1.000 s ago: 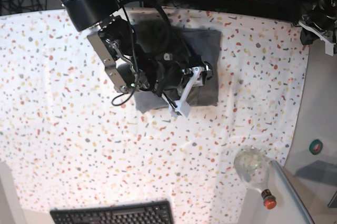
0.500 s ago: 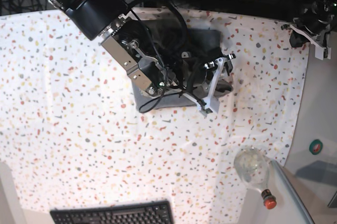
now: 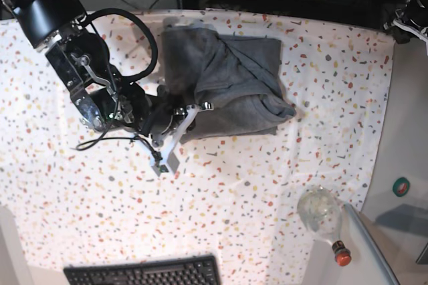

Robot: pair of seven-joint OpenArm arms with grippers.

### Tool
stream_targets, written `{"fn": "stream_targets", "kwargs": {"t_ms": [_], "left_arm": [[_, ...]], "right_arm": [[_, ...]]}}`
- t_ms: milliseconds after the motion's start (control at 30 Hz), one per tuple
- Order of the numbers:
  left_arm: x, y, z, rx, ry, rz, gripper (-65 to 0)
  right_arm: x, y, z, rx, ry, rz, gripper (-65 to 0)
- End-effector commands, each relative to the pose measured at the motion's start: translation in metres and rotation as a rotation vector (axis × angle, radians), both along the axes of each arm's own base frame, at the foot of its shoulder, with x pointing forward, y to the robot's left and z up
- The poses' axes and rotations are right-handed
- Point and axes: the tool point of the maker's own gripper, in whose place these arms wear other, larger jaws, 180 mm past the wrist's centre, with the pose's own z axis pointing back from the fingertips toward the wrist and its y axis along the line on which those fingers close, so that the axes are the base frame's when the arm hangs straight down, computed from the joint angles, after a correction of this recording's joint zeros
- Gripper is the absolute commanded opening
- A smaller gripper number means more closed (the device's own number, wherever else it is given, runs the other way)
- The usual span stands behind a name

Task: Layout the t-shirt on the table in an organized manner, then fold the t-shirt properly
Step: 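Press and smooth the folded stack with the right gripper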

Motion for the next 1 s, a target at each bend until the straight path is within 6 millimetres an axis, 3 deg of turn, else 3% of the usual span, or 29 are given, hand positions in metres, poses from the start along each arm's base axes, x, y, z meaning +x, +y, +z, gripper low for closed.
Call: {"fn": "stream_targets", "kwargs": {"t_ms": [0, 67, 333, 467, 667, 967], "left_arm": [[0.01, 0.013, 0.017, 0.034, -0.049, -0.01, -65.0], [0.01, 0.016, 0.019, 0.042, -0.047, -0.012, -65.0], [0.012, 0.016, 0.02, 0.043, -0.051, -0.014, -65.0], [0.011, 0.016, 0.018, 0.038, -0.047, -0.012, -65.0], [0.012, 0.014, 0.017, 0.036, -0.046, -0.014, -65.0], [0.012, 0.014, 0.017, 0.036, -0.046, -0.014, -65.0]], "right_arm": [[0.01, 0.0, 0.007, 0.018, -0.037, -0.009, -65.0], [0.007, -0.012, -0.004, -0.011, -0.041, -0.017, -65.0], [-0.012, -0.015, -0.037, -0.117, -0.044, 0.037, -65.0], [-0.025, -0.006, -0.043, -0.133, -0.042, 0.081, -65.0], [-0.042, 0.026, -0.044, -0.098, -0.026, 0.141, -65.0], [-0.097, 0.091, -0.031, -0.032, -0.034, 0.358, -65.0]]}}
